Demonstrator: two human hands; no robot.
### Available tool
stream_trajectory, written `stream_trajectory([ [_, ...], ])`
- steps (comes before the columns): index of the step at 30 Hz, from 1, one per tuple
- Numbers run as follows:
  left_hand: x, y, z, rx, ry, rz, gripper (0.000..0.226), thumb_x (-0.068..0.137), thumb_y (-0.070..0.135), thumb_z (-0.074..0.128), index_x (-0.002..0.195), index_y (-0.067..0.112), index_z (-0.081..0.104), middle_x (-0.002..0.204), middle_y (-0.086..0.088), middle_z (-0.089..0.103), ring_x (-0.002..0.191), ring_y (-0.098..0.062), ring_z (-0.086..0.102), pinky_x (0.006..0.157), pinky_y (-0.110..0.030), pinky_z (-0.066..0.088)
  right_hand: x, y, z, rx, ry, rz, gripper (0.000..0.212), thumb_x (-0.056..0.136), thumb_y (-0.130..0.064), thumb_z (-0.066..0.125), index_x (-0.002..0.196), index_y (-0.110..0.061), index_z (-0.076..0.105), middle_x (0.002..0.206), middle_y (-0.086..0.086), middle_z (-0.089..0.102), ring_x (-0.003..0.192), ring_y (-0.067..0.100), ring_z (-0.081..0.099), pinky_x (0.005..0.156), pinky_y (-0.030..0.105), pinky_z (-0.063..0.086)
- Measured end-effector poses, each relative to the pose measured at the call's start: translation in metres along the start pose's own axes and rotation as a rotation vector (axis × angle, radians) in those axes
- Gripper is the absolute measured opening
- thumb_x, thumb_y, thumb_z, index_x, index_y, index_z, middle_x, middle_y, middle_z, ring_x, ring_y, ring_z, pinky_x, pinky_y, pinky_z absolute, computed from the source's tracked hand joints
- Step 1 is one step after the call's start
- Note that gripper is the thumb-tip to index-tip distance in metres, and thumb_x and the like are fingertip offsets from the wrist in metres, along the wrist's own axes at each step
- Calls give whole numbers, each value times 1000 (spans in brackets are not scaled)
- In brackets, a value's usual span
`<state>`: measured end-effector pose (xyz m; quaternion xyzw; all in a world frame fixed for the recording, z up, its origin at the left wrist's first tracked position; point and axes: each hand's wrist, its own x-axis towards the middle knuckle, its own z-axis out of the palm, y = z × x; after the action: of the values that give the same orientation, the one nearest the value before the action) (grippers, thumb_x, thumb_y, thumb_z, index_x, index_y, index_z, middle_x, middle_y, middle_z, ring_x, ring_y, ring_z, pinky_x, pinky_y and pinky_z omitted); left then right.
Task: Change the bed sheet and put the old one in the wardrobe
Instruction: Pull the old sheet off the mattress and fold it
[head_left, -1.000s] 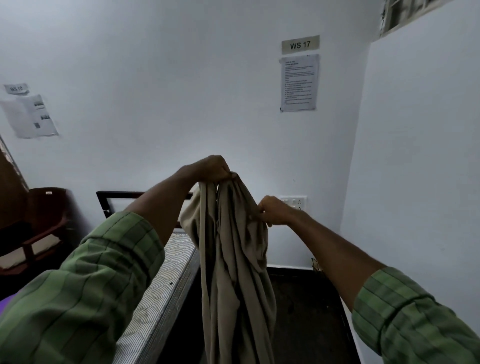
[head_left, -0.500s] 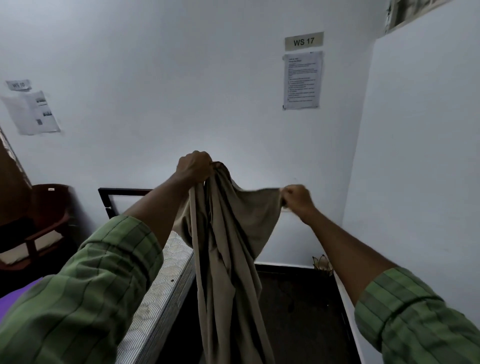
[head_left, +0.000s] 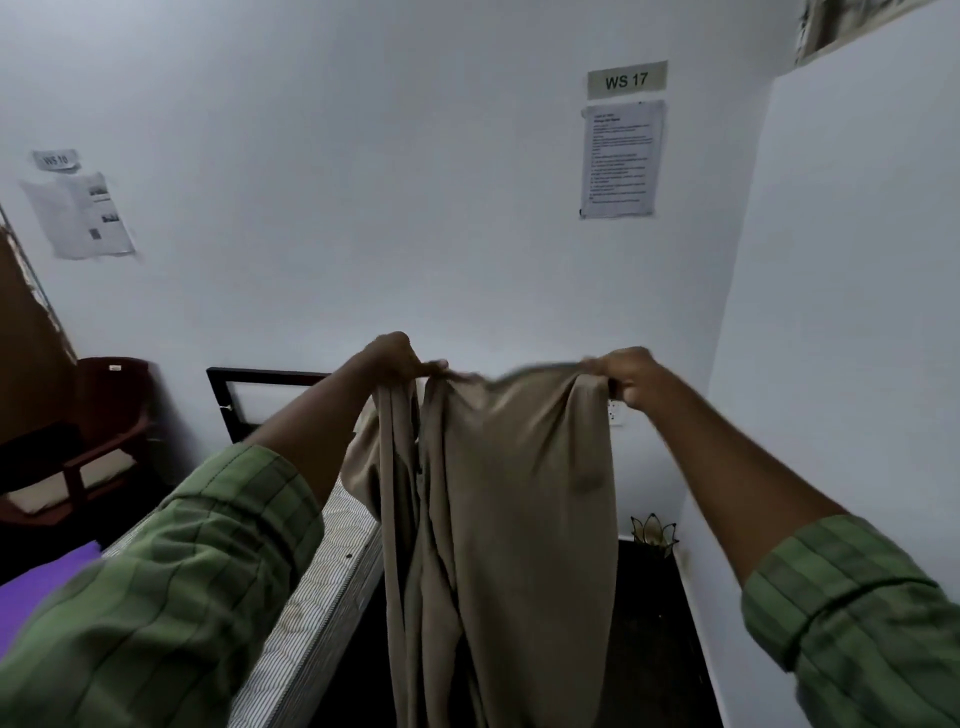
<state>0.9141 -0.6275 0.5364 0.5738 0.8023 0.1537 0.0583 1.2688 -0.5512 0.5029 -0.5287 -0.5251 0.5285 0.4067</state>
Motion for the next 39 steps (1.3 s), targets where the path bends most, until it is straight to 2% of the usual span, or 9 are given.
stream_trajectory([
  [3,-1,-4,16,-233,210,-223,78,85,73,64,115,1,60,120,-18,65,119,-39,61,91,-39,49,10,19,40,96,488,-22,38,77,-22,86,98,4,70,103,8,73,87,23,73,79,36,62],
  [7,9,13,34,-590,80,-221,66,97,59,60,113,-4,66,116,-17,72,87,-29,65,74,-34,50,13,25,106,102,258,-6,32,58,-17,94,75,-4,69,85,11,76,76,25,75,70,47,65],
  [10,-3,38,43,-723,-50,-198,42,103,39,61,119,2,70,79,-5,60,59,-16,44,57,-26,41,-17,19,143,-32,164,-68,28,60,-12,94,73,-6,71,77,7,75,71,21,75,67,43,66],
  [14,-18,53,48,-766,-102,-82,34,106,33,55,123,9,73,84,-2,57,66,-12,48,53,-21,45,-32,13,161,74,156,-75,21,68,-1,87,73,-4,67,76,7,72,61,19,69,54,28,56],
  [17,-24,47,50,-801,-133,26,33,108,30,52,121,7,73,92,-4,63,68,-9,57,51,-15,49,-33,13,166,218,57,2,21,71,7,83,82,0,66,88,11,74,73,23,74,69,34,63],
  [23,-31,37,51,-654,-255,259,31,110,21,47,128,6,67,125,-12,69,119,-23,66,102,-35,55,-42,11,168,309,-98,39,23,80,15,64,100,5,70,95,22,71,77,30,73,67,39,65],
  [29,-39,37,47,-405,-239,440,41,96,28,73,133,15,62,83,2,62,73,-4,58,60,-13,45,-37,11,153,304,-126,51,33,73,20,61,103,7,68,71,13,63,57,21,61,59,32,58],
  [33,-36,49,56,66,-29,470,43,79,25,86,114,8,70,104,-8,72,96,-25,66,77,-29,47,-38,5,151,195,-166,-27,25,75,17,66,74,-7,61,67,12,62,59,22,62,55,31,60],
  [39,-32,55,56,70,-77,415,28,90,26,74,103,1,73,99,-14,73,94,-29,68,83,-38,53,-33,5,137,-58,-261,-170,21,73,3,70,71,-17,64,71,6,67,65,20,61,62,29,44],
])
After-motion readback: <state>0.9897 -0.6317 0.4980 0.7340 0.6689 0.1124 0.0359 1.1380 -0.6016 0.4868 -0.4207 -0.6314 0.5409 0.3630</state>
